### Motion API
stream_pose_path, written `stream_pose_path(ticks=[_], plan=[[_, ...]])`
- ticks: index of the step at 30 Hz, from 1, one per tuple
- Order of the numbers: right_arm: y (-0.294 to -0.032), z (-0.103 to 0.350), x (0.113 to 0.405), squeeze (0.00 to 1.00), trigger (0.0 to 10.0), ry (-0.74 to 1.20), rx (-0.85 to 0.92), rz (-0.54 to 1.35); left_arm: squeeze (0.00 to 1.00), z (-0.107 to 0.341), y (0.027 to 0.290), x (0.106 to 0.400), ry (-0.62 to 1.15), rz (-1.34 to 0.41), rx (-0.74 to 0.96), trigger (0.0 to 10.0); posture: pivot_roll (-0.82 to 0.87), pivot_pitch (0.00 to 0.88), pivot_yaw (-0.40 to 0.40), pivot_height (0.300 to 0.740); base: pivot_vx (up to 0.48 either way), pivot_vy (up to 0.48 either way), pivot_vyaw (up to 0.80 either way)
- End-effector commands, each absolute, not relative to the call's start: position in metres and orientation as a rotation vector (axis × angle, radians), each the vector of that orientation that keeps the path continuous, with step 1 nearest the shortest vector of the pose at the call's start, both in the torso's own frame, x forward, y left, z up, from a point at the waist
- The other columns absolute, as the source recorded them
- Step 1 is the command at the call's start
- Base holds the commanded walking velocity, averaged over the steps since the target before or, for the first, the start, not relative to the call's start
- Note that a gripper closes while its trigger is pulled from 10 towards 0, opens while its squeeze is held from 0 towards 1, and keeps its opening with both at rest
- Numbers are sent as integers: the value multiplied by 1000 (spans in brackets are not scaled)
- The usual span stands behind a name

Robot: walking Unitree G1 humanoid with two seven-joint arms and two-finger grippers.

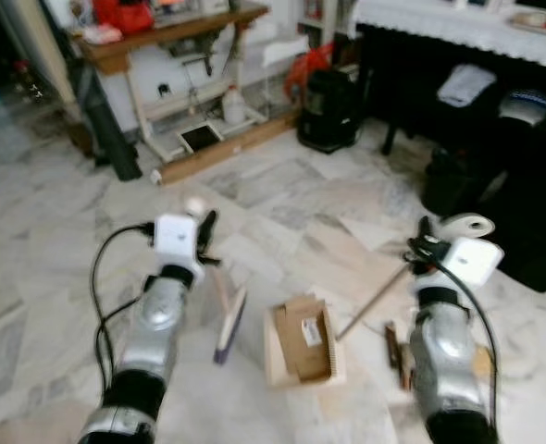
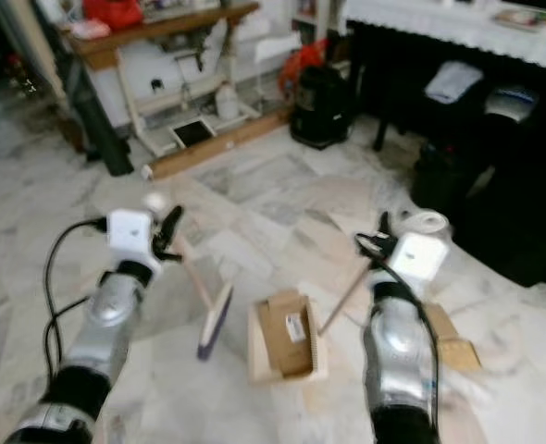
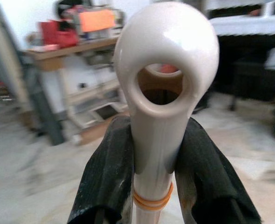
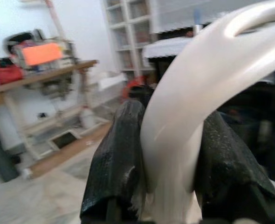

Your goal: Sweep floor

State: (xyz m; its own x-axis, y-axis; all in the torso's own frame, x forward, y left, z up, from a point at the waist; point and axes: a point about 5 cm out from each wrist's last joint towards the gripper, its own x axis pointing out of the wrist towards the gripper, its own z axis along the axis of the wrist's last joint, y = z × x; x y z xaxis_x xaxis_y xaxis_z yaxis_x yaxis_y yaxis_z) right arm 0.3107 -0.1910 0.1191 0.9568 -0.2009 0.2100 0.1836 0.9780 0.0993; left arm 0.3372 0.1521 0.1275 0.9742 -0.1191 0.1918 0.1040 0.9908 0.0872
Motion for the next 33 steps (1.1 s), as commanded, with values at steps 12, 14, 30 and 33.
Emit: stream_pose_path(ticks=[12, 14, 30, 33], plan=[[-197, 140, 313, 0, 10000, -295, 60, -177, 0, 129, 155, 333, -220, -66, 48, 10000, -62, 0, -4, 740, 0, 0, 800], [-199, 142, 313, 0, 10000, -298, 55, -172, 0, 129, 151, 332, -222, -65, 41, 10000, -61, 0, -12, 740, 0, 0, 800], [-195, 143, 312, 0, 10000, -298, 42, -152, 0, 125, 142, 330, -212, -93, 24, 10000, -83, 0, 5, 740, 0, 0, 800], [-194, 143, 312, 0, 10000, -298, 44, -153, 0, 126, 141, 331, -213, -100, 25, 10000, -85, 0, 12, 740, 0, 0, 800]])
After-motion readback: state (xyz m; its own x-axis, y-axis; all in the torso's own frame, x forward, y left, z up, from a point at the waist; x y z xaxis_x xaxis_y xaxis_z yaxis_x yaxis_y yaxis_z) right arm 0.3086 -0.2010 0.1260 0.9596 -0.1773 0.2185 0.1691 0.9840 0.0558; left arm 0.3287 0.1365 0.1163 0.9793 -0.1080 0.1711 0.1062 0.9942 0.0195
